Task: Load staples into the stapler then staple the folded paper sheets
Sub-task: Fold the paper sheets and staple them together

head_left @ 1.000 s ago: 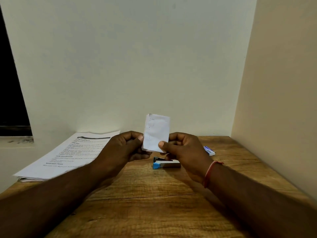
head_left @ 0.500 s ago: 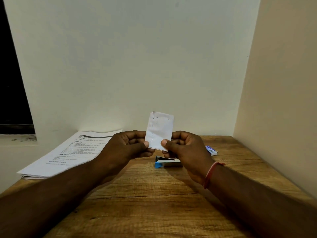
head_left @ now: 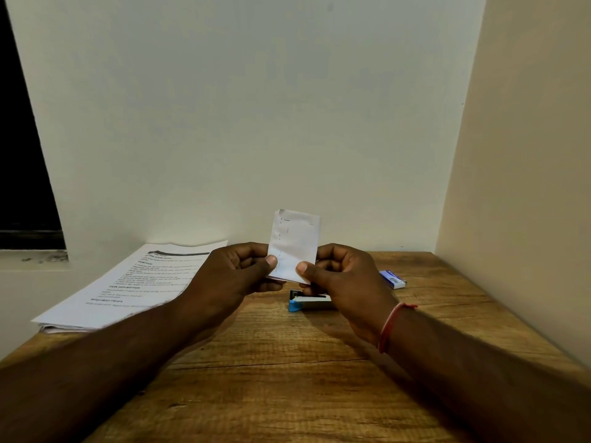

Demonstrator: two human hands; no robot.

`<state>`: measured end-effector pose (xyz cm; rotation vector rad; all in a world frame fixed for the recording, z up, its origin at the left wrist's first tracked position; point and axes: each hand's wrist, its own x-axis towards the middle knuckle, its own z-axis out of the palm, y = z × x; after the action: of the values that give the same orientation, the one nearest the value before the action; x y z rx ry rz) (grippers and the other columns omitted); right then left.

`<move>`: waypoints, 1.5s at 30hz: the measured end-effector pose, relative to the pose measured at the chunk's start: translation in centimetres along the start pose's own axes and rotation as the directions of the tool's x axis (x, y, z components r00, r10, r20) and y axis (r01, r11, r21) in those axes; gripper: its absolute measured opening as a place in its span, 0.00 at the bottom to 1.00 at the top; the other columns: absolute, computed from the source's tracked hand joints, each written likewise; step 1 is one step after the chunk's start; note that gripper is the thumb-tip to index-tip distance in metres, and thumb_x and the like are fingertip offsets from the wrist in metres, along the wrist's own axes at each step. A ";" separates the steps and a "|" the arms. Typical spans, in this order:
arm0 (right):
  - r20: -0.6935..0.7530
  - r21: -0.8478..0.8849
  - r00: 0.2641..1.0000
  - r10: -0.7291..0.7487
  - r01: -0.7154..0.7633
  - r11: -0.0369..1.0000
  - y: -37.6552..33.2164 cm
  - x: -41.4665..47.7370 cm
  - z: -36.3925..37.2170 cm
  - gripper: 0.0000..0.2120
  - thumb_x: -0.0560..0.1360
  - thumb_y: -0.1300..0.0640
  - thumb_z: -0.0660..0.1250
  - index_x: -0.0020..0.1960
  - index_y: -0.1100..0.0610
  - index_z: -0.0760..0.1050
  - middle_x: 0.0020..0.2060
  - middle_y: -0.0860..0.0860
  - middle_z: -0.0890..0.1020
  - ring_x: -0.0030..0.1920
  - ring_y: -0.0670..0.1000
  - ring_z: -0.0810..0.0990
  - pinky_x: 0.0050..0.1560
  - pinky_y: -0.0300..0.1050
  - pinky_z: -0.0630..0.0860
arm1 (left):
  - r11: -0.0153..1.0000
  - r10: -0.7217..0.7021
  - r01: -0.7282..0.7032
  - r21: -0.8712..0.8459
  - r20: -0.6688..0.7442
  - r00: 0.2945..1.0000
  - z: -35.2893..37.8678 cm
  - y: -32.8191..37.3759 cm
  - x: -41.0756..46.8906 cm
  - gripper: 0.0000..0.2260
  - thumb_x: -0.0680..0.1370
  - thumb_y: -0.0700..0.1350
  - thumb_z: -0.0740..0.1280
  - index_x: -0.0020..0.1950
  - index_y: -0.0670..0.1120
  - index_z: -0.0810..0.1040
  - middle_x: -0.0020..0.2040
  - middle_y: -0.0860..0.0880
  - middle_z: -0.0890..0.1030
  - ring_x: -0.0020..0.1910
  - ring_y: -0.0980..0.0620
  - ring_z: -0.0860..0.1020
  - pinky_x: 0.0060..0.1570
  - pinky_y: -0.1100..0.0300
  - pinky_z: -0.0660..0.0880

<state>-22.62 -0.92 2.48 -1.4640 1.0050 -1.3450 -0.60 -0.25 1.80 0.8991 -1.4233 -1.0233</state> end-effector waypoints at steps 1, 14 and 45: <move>0.002 -0.008 1.000 -0.003 0.003 1.000 -0.1 -0.1 0.0 0.09 0.78 0.63 0.79 0.57 0.60 0.85 0.42 0.60 0.89 0.41 0.52 0.90 0.46 0.46 0.88 | 1.000 0.000 0.000 -0.005 -0.007 1.000 0.0 0.0 0.0 0.09 0.86 0.41 0.71 0.64 0.42 0.87 0.57 0.42 0.92 0.54 0.44 0.91 0.58 0.51 0.88; 0.062 -0.069 0.998 -0.007 0.011 0.998 0.3 -0.3 0.1 0.07 0.79 0.63 0.79 0.56 0.61 0.85 0.46 0.65 0.89 0.41 0.59 0.90 0.51 0.55 0.90 | 0.991 0.097 -0.088 0.097 -0.090 0.991 -0.4 0.2 0.3 0.08 0.82 0.39 0.76 0.61 0.44 0.89 0.51 0.43 0.92 0.50 0.48 0.90 0.50 0.58 0.85; 0.113 -0.111 0.993 0.015 -0.002 0.994 0.0 -0.6 -0.1 0.06 0.81 0.62 0.76 0.57 0.57 0.87 0.40 0.56 0.88 0.40 0.51 0.88 0.46 0.48 0.89 | 0.997 0.069 -0.061 0.049 -0.176 0.982 -0.5 1.2 0.3 0.17 0.89 0.53 0.65 0.59 0.42 0.88 0.56 0.41 0.91 0.60 0.38 0.89 0.65 0.40 0.85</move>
<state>-22.74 -0.35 2.28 -1.5983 1.0240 -1.2019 -0.15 -0.15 3.01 0.9453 -1.3200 -0.8441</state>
